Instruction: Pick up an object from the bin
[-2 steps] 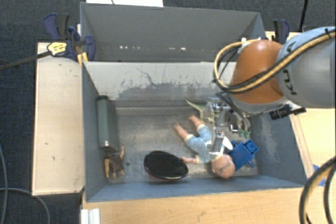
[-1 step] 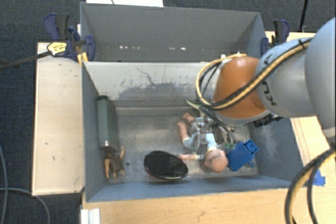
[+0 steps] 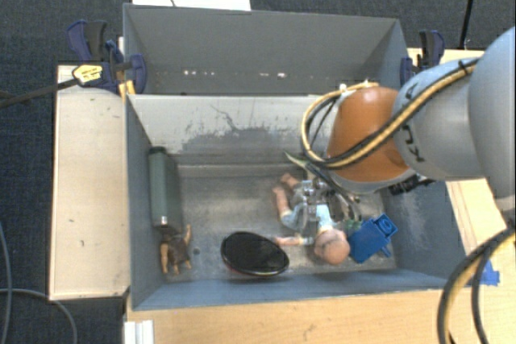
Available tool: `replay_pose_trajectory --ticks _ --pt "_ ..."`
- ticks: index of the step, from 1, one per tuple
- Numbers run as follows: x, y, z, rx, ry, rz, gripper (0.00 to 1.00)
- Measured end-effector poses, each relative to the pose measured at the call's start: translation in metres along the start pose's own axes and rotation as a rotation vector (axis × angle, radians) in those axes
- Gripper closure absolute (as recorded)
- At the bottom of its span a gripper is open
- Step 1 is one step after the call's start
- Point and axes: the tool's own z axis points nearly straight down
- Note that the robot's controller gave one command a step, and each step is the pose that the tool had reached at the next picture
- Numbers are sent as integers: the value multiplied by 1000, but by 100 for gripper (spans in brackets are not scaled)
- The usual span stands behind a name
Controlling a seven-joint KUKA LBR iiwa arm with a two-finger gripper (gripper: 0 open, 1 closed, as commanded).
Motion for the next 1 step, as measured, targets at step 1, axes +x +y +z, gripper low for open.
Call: replay_pose_trajectory --ticks 1 --pt "-41 12 1 0 11 13 100"
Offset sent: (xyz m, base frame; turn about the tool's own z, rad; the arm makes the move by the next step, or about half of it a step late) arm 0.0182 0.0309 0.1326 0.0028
